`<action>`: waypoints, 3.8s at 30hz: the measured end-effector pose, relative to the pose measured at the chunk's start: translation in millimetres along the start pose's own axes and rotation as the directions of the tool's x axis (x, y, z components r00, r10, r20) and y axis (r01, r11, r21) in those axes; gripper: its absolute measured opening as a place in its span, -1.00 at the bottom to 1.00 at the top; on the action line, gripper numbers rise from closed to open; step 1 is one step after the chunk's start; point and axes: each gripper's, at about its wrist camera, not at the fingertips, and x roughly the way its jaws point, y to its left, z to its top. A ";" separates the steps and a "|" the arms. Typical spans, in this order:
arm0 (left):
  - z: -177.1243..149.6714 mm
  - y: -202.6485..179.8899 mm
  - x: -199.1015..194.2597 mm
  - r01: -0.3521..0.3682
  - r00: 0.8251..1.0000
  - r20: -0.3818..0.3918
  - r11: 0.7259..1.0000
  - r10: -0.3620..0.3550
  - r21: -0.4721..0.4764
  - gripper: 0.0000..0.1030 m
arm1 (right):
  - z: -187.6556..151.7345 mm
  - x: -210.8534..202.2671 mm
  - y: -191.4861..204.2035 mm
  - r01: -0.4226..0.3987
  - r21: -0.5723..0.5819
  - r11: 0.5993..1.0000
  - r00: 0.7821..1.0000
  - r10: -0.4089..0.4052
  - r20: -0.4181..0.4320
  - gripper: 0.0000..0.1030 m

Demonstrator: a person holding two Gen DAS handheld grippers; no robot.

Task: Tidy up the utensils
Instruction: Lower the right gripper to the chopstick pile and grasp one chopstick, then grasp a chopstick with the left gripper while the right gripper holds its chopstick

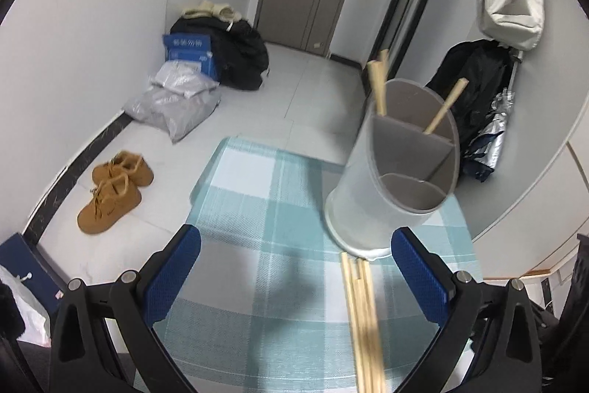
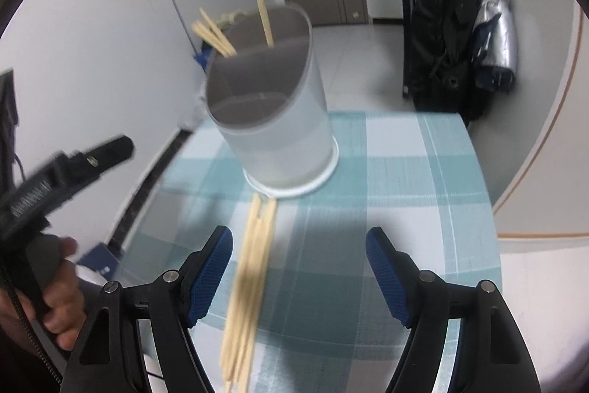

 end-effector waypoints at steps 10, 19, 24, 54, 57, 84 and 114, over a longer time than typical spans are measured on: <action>5.8 16.1 8.5 -0.027 0.999 -0.037 0.998 0.025 -0.050 0.97 | -1.9 61.7 19.5 -0.038 -0.052 0.998 0.988 0.030 -0.150 0.10; 9.2 23.0 12.6 -0.046 0.997 -0.069 0.997 0.041 -0.064 0.97 | -7.9 79.5 19.2 0.047 -0.107 0.993 0.976 -0.069 -0.208 -0.35; 9.5 25.5 13.0 -0.041 0.996 -0.076 0.996 0.036 -0.074 0.97 | -9.9 85.0 24.0 0.032 -0.136 0.990 0.973 -0.062 -0.221 -0.38; 10.3 35.5 19.3 -0.065 0.992 -0.119 0.992 0.052 -0.111 0.97 | -20.4 70.8 32.1 -0.022 -0.251 0.968 0.939 -0.067 -0.338 -0.82; 9.1 36.3 19.7 -0.065 0.992 -0.115 0.992 0.052 -0.110 0.97 | -14.4 79.2 37.6 -0.013 -0.231 0.973 0.942 -0.066 -0.330 -0.82; -34.3 -14.2 76.8 -0.109 0.912 -0.386 0.990 0.135 0.089 0.97 | 36.9 34.2 -77.9 -0.197 0.330 0.923 0.973 0.225 -0.049 -0.93; -19.3 -39.9 97.7 -0.176 0.902 -0.366 0.969 0.230 0.175 -0.31 | 37.7 -4.8 -117.0 -0.241 0.388 0.889 0.970 0.224 0.089 -0.92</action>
